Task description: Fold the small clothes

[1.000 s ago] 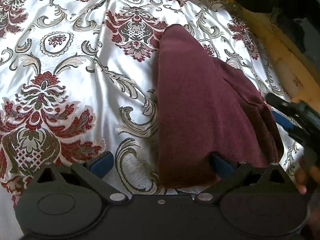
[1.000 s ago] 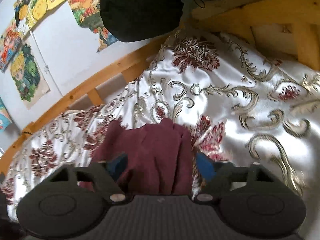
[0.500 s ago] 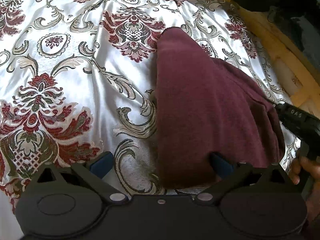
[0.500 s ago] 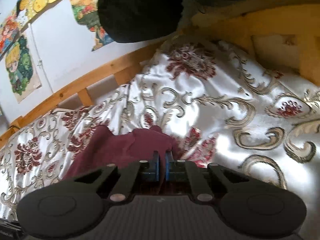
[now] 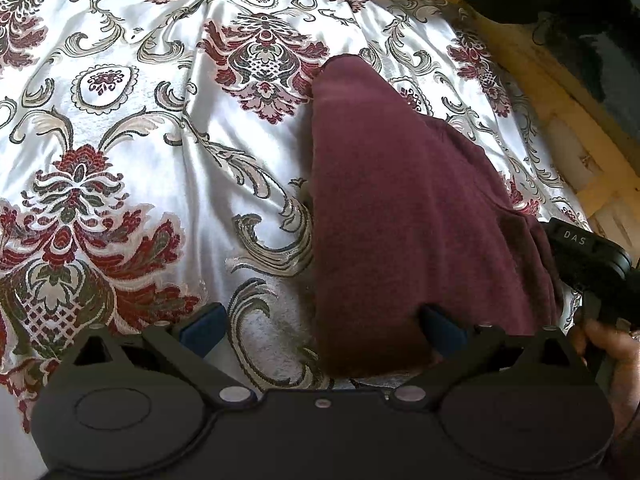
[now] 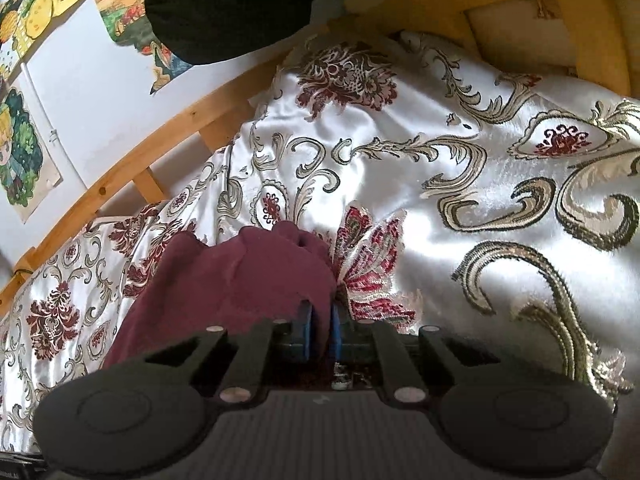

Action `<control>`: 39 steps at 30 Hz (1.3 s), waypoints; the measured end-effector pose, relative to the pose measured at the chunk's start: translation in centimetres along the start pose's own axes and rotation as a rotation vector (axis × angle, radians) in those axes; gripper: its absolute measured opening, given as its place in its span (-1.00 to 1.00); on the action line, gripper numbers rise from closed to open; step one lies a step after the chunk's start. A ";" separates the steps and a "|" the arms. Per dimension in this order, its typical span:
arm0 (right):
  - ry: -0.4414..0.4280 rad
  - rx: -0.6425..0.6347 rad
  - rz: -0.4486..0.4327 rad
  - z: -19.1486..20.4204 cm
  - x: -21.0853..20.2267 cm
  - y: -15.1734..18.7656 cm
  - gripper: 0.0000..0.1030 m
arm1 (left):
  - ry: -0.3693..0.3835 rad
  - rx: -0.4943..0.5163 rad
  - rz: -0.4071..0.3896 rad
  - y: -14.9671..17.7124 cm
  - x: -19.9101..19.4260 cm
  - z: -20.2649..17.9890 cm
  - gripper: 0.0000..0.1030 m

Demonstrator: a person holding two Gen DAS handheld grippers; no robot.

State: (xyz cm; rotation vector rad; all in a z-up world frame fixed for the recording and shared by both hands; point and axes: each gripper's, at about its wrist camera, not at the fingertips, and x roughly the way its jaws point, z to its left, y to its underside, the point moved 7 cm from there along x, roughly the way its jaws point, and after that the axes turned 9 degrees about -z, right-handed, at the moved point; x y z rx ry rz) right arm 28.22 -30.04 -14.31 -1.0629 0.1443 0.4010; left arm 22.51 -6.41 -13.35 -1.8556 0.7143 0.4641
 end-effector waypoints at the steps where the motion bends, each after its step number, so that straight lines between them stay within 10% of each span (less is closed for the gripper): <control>1: 0.001 0.006 0.001 -0.1 0.0 0.0 -0.65 | 0.000 0.000 0.000 0.0 0.0 0.0 0.99; 14: -0.022 0.030 0.032 0.1 0.3 0.4 -0.12 | -0.002 0.000 -0.003 0.1 0.0 0.0 0.99; 22: -0.128 0.132 0.069 0.9 0.5 0.6 0.59 | 0.010 -0.023 0.027 -0.3 -0.1 0.2 0.99; 39: -0.182 0.262 0.104 0.1 1.2 1.1 0.63 | 0.119 0.010 -0.024 -5.5 1.5 -1.0 0.98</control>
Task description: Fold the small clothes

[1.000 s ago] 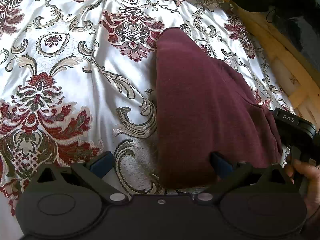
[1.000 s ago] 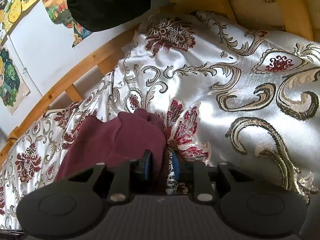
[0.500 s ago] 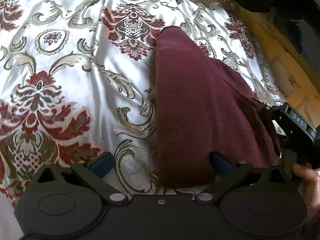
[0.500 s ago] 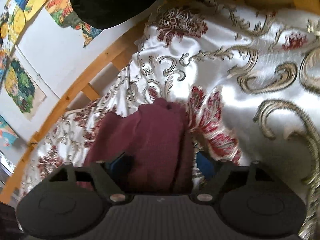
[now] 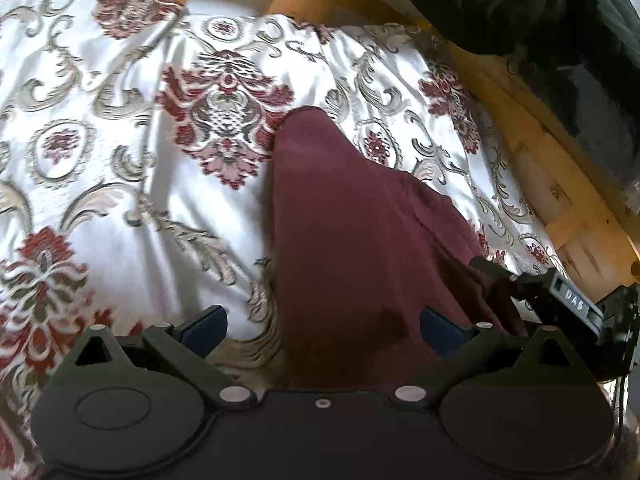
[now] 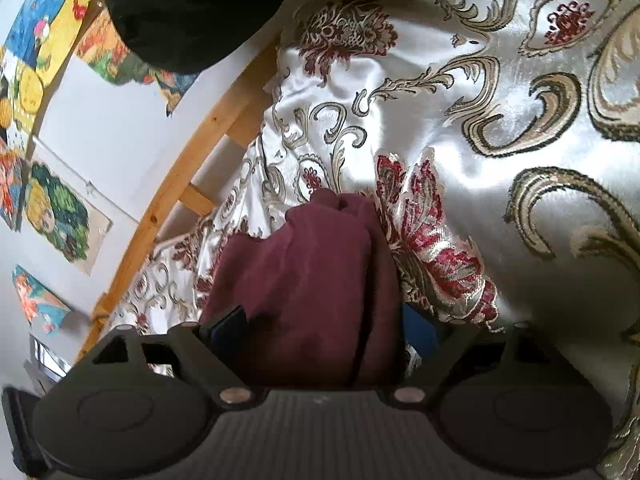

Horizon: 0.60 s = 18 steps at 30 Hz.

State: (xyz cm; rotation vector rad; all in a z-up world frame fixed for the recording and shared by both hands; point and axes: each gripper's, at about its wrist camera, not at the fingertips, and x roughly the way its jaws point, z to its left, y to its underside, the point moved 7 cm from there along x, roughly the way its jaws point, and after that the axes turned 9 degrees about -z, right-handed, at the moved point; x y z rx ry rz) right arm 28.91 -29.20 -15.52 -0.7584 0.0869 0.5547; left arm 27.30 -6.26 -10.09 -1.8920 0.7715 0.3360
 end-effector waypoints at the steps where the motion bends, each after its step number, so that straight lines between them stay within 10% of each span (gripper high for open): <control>1: 0.016 -0.014 0.001 0.0 0.0 0.1 0.51 | 0.010 0.002 0.011 0.0 0.3 -0.1 0.96; 18: 0.012 0.011 -0.011 -0.1 0.0 0.6 -0.32 | 0.087 -0.034 0.059 1.0 1.6 -0.3 0.06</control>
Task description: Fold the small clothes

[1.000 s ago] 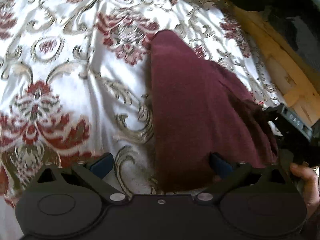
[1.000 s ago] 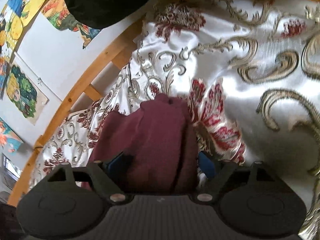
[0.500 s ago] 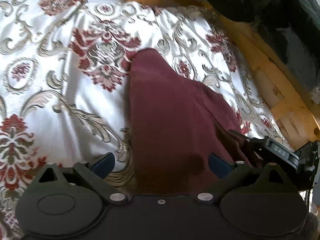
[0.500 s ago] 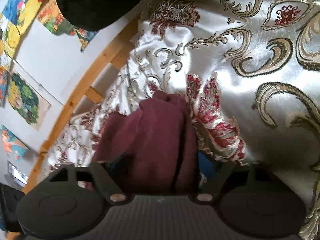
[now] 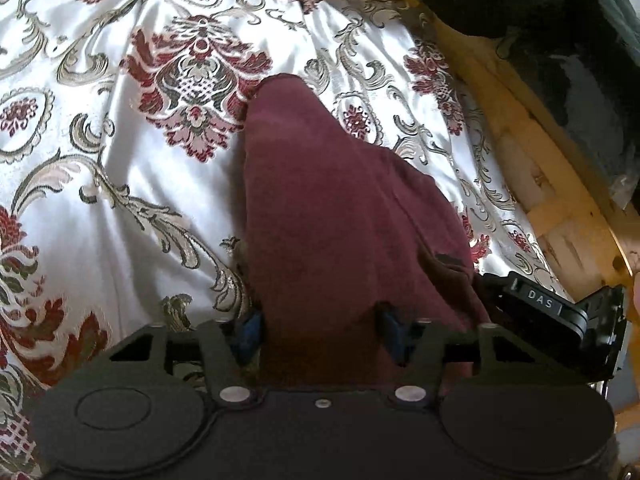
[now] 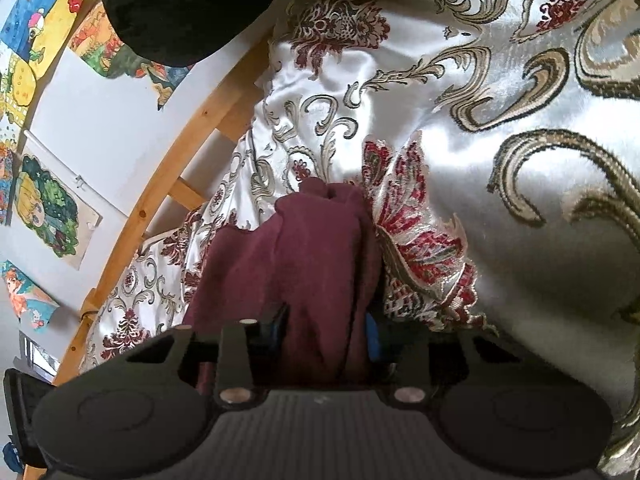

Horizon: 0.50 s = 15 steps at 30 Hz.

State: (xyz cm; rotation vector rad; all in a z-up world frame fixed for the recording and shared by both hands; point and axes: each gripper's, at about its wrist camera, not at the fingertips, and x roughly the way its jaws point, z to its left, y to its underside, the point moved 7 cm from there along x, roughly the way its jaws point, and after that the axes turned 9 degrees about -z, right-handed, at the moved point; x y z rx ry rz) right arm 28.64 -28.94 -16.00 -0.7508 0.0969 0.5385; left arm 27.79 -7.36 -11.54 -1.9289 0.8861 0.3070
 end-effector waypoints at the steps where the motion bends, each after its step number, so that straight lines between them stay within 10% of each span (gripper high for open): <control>1: 0.000 -0.014 -0.005 0.2 -0.1 0.0 -0.41 | -0.002 0.008 -0.003 -0.1 -0.1 -0.2 -0.02; 15: -0.005 -0.151 -0.044 3.5 -1.3 -0.3 -0.49 | -0.071 0.192 -0.022 -0.8 -2.4 -3.2 -0.27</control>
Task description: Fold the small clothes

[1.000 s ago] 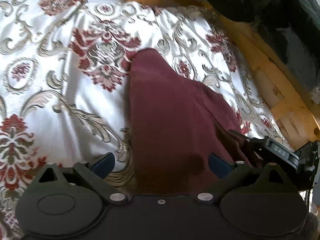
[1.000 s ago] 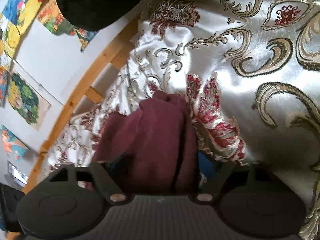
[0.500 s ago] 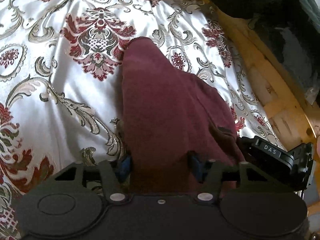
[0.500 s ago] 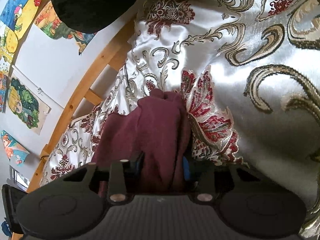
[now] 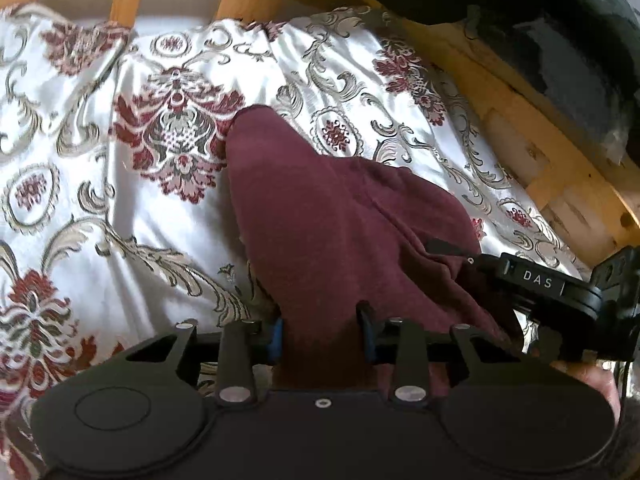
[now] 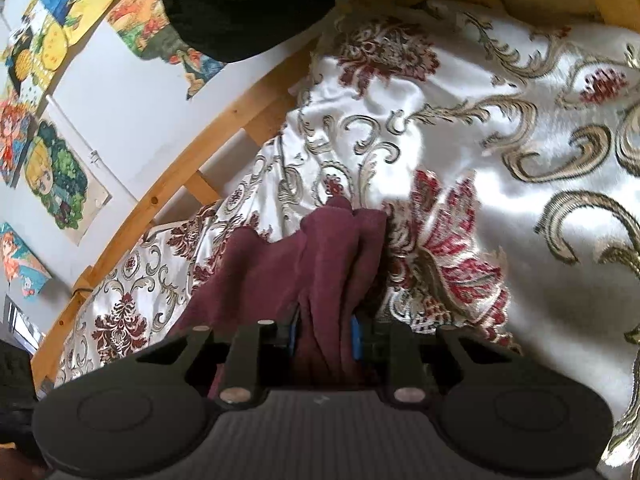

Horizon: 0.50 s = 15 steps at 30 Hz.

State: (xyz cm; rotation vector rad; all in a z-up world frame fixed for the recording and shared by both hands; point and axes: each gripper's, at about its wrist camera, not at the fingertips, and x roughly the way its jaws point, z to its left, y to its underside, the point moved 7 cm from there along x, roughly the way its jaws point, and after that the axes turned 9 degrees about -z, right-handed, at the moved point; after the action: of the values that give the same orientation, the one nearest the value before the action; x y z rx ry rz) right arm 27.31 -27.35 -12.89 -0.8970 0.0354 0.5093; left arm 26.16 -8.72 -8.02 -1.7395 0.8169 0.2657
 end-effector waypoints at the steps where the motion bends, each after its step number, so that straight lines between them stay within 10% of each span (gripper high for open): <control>1: -0.003 -0.010 -0.002 0.3 -0.2 0.0 -0.49 | -0.002 0.015 -0.003 -0.1 -0.3 -0.2 -0.28; 15: -0.115 -0.265 -0.135 7.5 -2.5 -0.3 -0.49 | 0.009 0.181 -0.190 -0.9 -5.0 -0.5 -0.32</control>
State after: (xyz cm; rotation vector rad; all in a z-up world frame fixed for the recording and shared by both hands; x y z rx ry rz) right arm 23.93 -22.86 -7.34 -1.1187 -0.2003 0.4447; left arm 22.95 -7.11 -4.38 -1.6350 0.6558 0.0549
